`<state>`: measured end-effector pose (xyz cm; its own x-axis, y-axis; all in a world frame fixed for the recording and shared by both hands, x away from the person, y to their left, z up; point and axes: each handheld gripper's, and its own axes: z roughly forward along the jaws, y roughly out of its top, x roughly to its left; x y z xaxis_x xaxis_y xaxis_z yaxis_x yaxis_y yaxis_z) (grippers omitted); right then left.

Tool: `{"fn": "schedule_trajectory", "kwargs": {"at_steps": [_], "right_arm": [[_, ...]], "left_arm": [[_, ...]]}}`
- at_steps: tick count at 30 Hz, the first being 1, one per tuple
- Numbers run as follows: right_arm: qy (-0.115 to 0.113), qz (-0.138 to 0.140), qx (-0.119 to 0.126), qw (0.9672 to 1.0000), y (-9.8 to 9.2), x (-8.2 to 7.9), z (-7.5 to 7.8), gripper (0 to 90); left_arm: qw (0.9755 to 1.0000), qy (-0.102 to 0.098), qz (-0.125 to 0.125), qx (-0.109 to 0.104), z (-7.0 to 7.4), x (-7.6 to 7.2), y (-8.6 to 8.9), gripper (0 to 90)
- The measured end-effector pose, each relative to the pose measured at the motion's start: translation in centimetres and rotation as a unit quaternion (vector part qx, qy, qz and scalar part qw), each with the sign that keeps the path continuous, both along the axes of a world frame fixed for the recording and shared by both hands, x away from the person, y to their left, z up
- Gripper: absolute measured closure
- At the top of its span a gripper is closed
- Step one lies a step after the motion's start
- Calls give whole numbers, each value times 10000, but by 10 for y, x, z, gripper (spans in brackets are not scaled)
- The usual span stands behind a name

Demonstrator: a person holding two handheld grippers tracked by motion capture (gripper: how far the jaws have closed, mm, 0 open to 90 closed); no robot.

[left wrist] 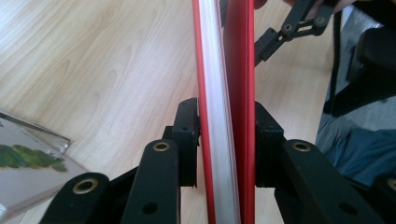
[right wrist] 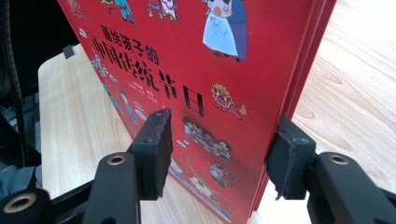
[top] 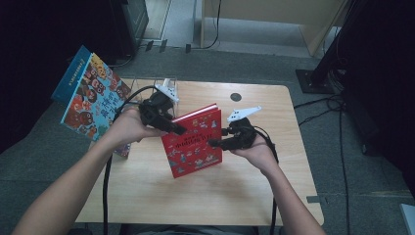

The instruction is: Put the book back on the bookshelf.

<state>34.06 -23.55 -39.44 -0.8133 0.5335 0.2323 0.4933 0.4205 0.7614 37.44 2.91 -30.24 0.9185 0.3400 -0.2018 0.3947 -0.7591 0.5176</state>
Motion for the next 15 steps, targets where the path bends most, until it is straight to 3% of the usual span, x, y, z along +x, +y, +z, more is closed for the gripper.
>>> {"fn": "schedule_trajectory", "kwargs": {"at_steps": [2,8,11,15], "right_arm": [[-3,5,2,10000,0,0,0,469],[-89,6,-52,9999,-7,-1,-1,467],[-112,-130,-100,9998,-16,-2,-3,465],[-91,-290,-96,9995,-24,-3,-10,464]], "left_arm": [[9999,32,-36,157,2,2,-2,714],[9992,142,81,365,6,2,-1,789],[9985,345,241,340,7,3,3,793],[9979,402,392,318,11,1,8,795]]}}
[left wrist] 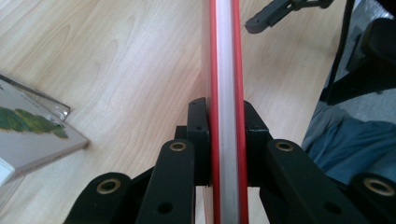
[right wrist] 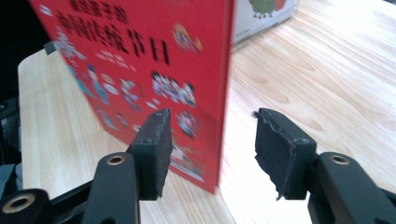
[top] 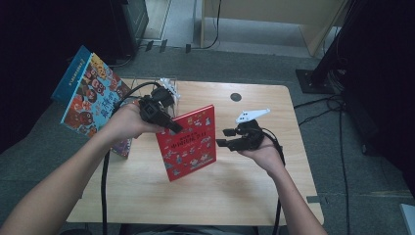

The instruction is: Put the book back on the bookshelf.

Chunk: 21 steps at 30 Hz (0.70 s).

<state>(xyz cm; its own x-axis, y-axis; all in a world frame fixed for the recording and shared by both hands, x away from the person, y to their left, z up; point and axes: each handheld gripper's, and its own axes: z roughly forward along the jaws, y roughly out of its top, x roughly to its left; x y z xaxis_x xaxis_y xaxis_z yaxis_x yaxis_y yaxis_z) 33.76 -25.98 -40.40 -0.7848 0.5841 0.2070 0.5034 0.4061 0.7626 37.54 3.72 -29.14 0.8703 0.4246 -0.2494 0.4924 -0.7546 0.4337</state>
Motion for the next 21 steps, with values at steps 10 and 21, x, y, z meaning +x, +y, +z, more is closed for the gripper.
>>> {"fn": "schedule_trajectory", "kwargs": {"at_steps": [10,21], "right_arm": [[-35,8,-426,9991,2,0,-27,456],[141,-163,-616,9979,6,11,-63,480]], "left_arm": [[9983,-4,582,-80,8,-5,37,793],[9934,0,1125,-211,14,-10,87,792]]}}
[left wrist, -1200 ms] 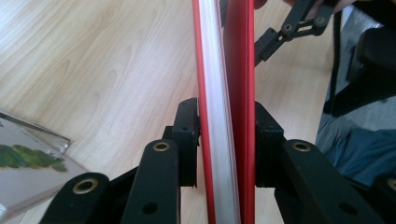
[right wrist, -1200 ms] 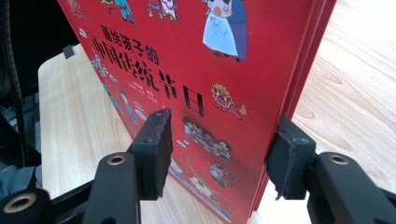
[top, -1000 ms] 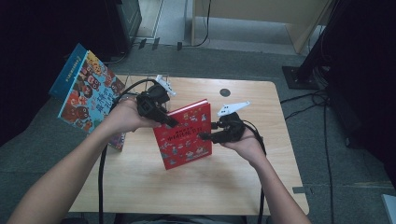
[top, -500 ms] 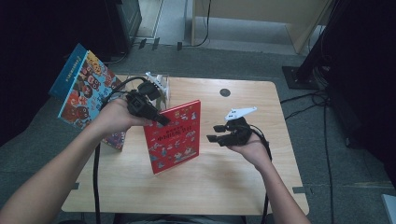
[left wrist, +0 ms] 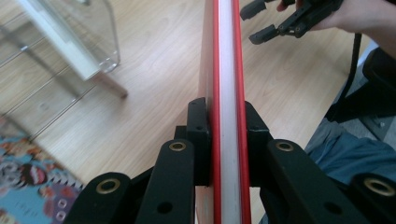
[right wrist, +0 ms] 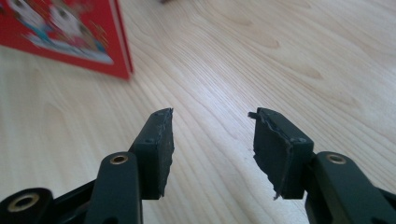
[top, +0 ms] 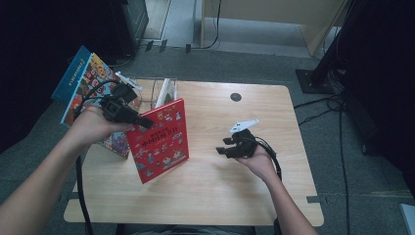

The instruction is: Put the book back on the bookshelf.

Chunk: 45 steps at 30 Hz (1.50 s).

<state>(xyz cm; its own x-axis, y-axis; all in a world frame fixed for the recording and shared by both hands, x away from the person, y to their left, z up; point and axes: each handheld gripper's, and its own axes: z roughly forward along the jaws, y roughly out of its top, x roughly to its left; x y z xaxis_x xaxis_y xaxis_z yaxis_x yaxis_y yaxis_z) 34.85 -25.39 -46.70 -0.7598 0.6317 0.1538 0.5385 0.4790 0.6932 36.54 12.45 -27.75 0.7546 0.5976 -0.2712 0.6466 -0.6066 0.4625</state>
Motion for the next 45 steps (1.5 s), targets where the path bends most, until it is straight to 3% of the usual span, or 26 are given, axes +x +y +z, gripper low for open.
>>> {"fn": "schedule_trajectory", "kwargs": {"at_steps": [2,10,13,18,20,24,32,40,42,45], "right_arm": [[-83,-77,8,9999,-1,0,-7,486],[-67,-31,-41,10000,3,2,-29,483],[-296,-99,-145,9994,4,0,-38,488],[-241,-79,-236,9994,5,2,-44,482],[-242,-99,-148,9995,3,2,-46,481],[-239,-191,-32,9995,0,2,-48,481],[-768,-203,-122,9968,0,-10,-55,434],[-796,-305,-111,9963,-1,-13,-56,402],[-808,-315,-114,9962,-1,-13,-56,398],[-807,-311,-116,9962,-1,-13,-57,397]], "left_arm": [[9999,-9,146,-30,1,-1,10,790],[9986,72,509,-114,1,-3,38,791],[9975,102,676,-164,2,-3,48,791],[9959,117,870,-209,3,-1,62,790],[9951,148,945,-264,3,0,68,790],[9928,174,1139,-341,3,5,82,791],[9878,158,1512,-335,6,14,102,791],[9798,109,1963,-361,10,24,114,791],[9786,117,2029,-327,9,28,113,791],[9771,-23,2109,-275,8,34,108,791]]}}
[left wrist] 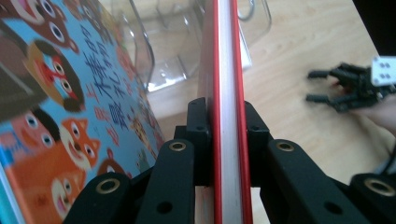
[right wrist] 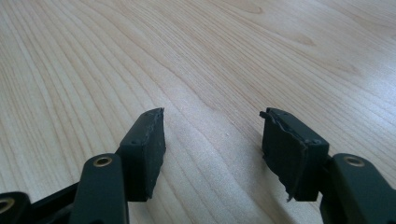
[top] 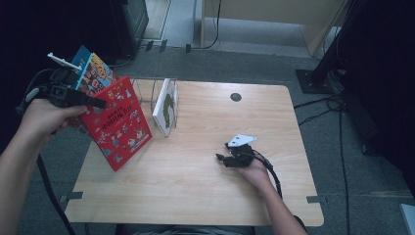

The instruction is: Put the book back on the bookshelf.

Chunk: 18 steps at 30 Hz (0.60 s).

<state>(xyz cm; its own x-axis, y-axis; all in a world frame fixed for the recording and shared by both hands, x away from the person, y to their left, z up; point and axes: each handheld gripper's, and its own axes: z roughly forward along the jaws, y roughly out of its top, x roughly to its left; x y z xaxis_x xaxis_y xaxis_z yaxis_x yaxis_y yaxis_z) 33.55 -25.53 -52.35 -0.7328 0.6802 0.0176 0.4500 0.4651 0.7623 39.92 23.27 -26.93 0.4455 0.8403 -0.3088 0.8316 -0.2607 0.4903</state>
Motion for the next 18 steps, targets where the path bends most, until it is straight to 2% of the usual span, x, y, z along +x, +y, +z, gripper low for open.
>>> {"fn": "schedule_trajectory", "kwargs": {"at_steps": [5,8,12,18], "right_arm": [[7,-23,-7,10000,0,-1,0,384],[8,-23,-7,10000,-1,-1,0,383],[8,-24,-6,10000,-1,-1,0,383],[11,-32,-4,10000,-1,-1,0,381]], "left_arm": [[9998,-114,154,58,2,12,-8,791],[9997,-105,225,82,4,18,-10,792],[9991,-211,295,210,6,24,-17,791],[9980,-354,483,203,-1,33,-22,791]]}}
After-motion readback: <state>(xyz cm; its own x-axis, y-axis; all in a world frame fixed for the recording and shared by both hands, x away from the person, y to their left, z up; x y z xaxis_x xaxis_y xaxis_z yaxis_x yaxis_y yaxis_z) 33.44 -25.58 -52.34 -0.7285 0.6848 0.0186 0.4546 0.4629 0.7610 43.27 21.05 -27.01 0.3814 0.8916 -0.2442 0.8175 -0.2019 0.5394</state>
